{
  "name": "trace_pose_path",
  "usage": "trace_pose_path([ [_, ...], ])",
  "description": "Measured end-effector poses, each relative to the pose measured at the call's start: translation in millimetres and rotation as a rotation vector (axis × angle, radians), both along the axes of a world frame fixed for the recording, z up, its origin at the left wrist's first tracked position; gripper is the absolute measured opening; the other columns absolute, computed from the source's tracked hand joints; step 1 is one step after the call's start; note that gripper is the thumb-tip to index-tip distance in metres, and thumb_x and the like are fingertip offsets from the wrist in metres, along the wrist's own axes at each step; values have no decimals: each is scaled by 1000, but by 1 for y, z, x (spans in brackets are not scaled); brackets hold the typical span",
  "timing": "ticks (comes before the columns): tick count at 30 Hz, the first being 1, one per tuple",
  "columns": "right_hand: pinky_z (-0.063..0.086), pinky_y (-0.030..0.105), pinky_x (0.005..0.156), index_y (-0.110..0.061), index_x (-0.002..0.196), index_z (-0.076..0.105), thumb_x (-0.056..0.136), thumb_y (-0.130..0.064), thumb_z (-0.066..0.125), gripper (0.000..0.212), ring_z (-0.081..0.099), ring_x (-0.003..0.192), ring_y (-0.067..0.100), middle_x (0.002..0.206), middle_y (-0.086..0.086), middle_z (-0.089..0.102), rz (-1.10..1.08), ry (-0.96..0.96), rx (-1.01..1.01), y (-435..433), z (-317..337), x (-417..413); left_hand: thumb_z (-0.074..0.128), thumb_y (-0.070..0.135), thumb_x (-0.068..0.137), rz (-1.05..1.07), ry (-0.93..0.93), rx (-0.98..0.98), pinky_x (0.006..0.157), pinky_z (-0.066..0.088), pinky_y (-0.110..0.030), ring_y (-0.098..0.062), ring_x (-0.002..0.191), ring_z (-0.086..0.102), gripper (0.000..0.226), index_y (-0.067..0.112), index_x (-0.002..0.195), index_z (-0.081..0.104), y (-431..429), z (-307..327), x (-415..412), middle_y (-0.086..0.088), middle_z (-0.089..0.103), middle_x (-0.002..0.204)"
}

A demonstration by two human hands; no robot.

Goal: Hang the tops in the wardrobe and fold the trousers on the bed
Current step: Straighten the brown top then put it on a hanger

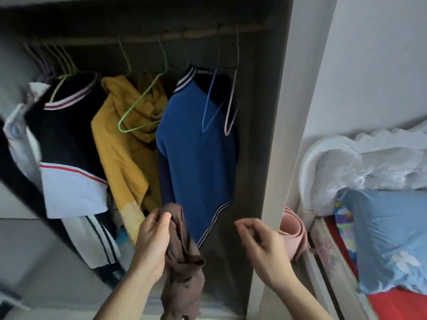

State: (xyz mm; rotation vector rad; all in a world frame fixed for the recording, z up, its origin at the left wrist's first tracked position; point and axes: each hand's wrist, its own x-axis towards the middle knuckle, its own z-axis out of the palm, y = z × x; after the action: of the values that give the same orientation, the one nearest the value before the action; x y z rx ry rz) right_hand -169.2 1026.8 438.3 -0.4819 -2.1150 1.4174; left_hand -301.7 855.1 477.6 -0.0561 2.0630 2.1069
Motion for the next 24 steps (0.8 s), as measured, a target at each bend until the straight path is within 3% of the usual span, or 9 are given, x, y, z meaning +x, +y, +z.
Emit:
trace_pose_path([
  [5,46,20,61,-25,97,71,96,-27,62,9,56,62,2,68,-12,64,148,13,-56,-2,17,-53,46,19,103,106,56,-17,78,48,-27,-17,92,66,18,20,105,64,-12,21,-30,-4,70,102],
  [7,47,25,62,-27,101,69,97,-26,60,10,54,60,3,67,-11,63,217,13,-41,-8,28,-78,46,17,102,111,97,-52,73,49,-26,-16,89,66,20,20,96,65,-17,29,-46,0,71,94],
  [9,54,37,68,-30,109,66,98,-27,58,14,58,62,14,70,-1,64,275,20,-30,-14,40,-107,49,18,100,95,156,-115,80,53,-33,-21,95,67,21,19,93,69,-24,32,-70,0,72,92],
  [11,56,45,81,-28,122,62,97,-27,56,26,67,76,18,81,2,67,314,34,-18,-19,55,-139,51,22,98,89,222,-190,85,54,-41,-22,94,67,19,20,92,70,-29,35,-96,-2,73,93],
  [15,56,36,92,-18,147,42,102,-18,51,46,66,104,7,124,-8,60,343,70,-97,-36,99,-212,56,25,95,15,379,-351,73,54,-48,-32,82,66,20,12,84,68,-41,41,-153,-15,69,82],
  [18,51,38,101,-21,153,32,101,-21,51,56,61,112,6,131,-15,53,281,147,-109,-49,136,-274,59,20,91,-86,456,-400,65,47,-37,-23,76,66,17,13,79,68,-48,48,-203,-7,69,73],
  [20,45,27,105,-20,155,26,100,-18,52,61,55,119,3,123,-23,50,222,193,-129,-58,159,-315,60,17,90,-153,496,-395,64,46,-24,-6,70,64,14,18,79,68,-51,58,-231,6,70,71],
  [22,39,21,105,-19,157,20,98,-16,57,69,51,119,0,123,-19,50,146,234,-214,-59,178,-352,60,15,90,-231,533,-388,60,43,-16,0,68,62,12,18,80,68,-53,65,-253,10,69,71],
  [24,37,31,112,-23,158,11,91,-29,67,88,51,124,6,140,-7,51,114,231,-347,-60,188,-395,60,14,90,-298,545,-372,62,44,-19,-1,69,63,11,17,81,67,-57,66,-281,6,70,74],
])
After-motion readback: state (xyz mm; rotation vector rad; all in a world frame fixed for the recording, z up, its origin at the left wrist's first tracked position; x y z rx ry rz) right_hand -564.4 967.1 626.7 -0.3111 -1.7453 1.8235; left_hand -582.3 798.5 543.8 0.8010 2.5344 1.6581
